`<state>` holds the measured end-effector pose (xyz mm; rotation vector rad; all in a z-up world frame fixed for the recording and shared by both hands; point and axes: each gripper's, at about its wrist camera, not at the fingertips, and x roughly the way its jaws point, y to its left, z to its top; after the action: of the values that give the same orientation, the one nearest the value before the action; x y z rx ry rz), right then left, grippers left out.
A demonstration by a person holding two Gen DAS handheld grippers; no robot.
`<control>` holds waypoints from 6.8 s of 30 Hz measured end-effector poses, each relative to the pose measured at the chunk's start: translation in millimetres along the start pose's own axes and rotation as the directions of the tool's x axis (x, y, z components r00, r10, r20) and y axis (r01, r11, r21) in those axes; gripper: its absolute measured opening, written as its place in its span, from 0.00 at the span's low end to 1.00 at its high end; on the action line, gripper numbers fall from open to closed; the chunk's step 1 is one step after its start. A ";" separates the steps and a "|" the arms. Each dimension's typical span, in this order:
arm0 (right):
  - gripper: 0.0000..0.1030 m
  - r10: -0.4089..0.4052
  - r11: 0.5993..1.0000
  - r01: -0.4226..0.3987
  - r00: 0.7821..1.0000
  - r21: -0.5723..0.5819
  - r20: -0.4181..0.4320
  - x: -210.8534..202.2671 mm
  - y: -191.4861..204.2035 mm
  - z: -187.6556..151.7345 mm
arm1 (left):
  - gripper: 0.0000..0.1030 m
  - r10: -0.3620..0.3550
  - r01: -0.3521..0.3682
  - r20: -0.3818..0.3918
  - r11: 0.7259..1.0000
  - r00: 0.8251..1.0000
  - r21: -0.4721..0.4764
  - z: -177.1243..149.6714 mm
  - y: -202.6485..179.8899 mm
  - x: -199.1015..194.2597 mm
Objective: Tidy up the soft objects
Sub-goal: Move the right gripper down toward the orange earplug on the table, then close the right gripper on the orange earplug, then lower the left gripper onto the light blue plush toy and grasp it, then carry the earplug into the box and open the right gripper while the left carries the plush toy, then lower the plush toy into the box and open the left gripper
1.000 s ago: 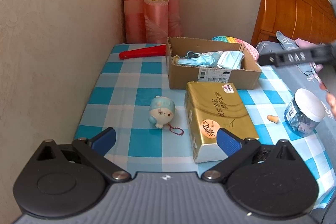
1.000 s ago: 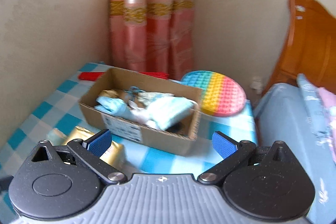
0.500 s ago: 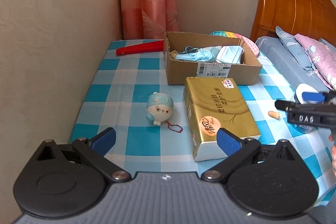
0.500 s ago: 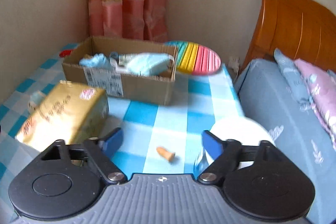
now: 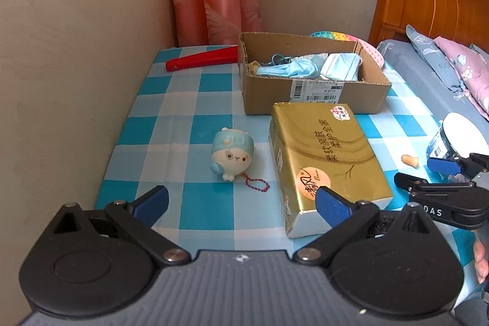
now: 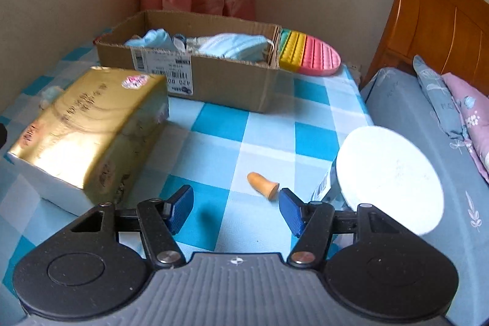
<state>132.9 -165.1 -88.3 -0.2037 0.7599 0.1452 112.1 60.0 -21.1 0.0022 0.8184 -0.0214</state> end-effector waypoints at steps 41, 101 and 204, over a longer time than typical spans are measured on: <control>0.30 -0.012 0.998 0.012 1.000 0.057 -0.003 13.9 -8.5 18.3 | 0.99 0.012 -0.012 -0.027 1.000 1.000 0.007 5.5 2.1 17.5; 0.34 0.106 0.994 -0.106 0.994 0.004 0.027 14.0 -7.8 -1.2 | 0.49 -0.160 0.164 0.034 0.971 0.986 -0.177 26.0 36.8 99.8; 1.00 0.164 0.986 -0.166 0.984 0.029 0.074 -38.2 -31.7 74.2 | 0.41 -0.163 0.157 0.037 0.979 0.986 0.126 138.6 -28.7 68.9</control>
<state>161.5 -180.5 -5.2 -0.1013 0.7072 0.2950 259.8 28.6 23.5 0.0522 0.7678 -0.2233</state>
